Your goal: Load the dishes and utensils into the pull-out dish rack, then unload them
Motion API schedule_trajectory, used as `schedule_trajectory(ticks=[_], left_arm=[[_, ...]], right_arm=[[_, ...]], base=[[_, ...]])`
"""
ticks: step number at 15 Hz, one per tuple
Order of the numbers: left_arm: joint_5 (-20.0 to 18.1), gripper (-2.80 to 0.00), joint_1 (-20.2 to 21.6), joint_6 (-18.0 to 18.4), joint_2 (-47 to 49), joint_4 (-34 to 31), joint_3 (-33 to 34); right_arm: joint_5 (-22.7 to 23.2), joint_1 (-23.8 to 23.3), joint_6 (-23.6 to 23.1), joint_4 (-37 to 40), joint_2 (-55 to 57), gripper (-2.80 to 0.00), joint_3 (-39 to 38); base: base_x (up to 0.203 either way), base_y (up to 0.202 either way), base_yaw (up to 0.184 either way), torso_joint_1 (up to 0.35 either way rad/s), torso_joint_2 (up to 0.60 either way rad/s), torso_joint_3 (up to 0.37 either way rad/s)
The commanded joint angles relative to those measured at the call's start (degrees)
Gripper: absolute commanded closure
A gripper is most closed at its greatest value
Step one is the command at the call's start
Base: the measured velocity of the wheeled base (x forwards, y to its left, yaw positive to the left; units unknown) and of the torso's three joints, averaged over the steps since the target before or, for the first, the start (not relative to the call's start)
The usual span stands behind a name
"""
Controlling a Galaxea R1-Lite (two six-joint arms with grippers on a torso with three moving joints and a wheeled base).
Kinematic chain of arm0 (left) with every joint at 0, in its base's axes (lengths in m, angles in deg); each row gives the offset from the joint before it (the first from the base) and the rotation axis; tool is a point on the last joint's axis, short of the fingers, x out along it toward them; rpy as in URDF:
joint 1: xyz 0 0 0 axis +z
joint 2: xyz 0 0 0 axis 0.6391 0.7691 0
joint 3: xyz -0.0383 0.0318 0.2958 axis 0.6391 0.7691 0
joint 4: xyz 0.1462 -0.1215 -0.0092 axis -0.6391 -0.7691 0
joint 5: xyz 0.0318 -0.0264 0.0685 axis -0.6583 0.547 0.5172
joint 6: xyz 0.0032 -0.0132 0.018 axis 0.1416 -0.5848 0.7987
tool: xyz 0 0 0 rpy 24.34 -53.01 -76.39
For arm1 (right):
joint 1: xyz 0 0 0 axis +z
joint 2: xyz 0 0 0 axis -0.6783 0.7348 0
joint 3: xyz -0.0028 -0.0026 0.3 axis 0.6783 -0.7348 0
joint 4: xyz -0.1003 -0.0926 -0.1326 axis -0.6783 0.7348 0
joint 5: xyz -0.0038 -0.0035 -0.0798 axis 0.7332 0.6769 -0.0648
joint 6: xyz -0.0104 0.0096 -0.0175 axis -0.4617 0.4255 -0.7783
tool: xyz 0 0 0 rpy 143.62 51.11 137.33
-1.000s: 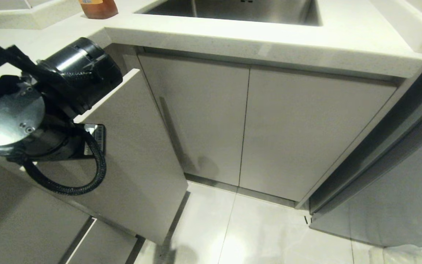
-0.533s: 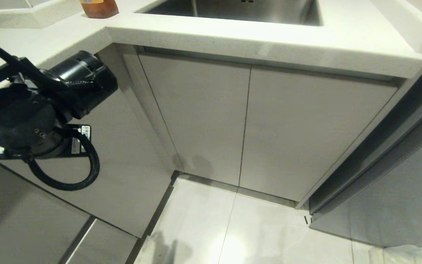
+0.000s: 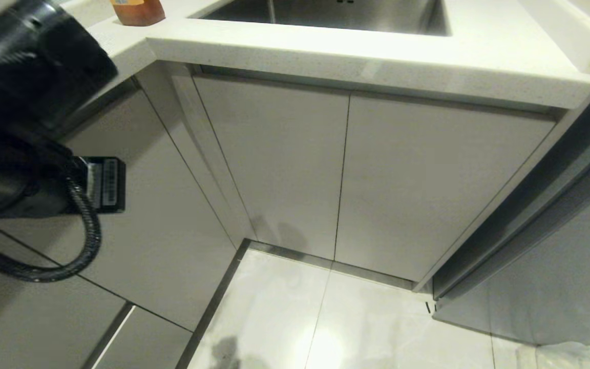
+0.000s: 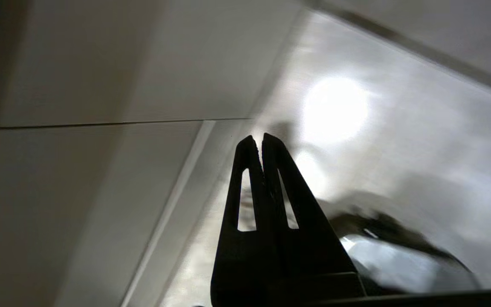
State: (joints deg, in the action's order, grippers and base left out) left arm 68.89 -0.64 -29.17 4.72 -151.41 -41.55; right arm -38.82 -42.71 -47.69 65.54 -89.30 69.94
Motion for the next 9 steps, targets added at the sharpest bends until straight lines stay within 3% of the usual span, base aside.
schedule_trajectory(ticks=[1, 3, 5, 7, 9], left_arm=[[-7.6, 0.00, -1.7, 5.0, -10.6, 2.3, -1.4], [-17.9, 0.00, 0.7, 13.1, -19.8, 7.3, -1.5], [-30.3, 0.00, 8.8, 20.6, -29.5, 11.5, -0.2], [-40.2, 0.00, 16.5, 24.4, -38.5, 16.0, 4.4], [-48.6, 0.00, 24.4, 26.5, -48.1, 24.0, 14.5]], right_arm=[[0.0, 0.0, 0.0, 0.0, 0.0, 0.00, 0.0], [0.1, 0.0, 0.0, 0.0, 0.0, 0.00, 0.0], [0.0, 0.0, 0.0, 0.0, 0.0, 0.00, 0.0], [0.0, 0.0, 0.0, 0.0, 0.0, 0.00, 0.0], [0.0, 0.0, 0.0, 0.0, 0.0, 0.00, 0.0]], base=[[0.000, 0.000, 0.000, 0.000, 0.00, 0.000], [0.000, 0.000, 0.000, 0.000, 0.00, 0.000], [0.000, 0.000, 0.000, 0.000, 0.00, 0.000], [0.000, 0.000, 0.000, 0.000, 0.00, 0.000], [0.000, 0.000, 0.000, 0.000, 0.00, 0.000]])
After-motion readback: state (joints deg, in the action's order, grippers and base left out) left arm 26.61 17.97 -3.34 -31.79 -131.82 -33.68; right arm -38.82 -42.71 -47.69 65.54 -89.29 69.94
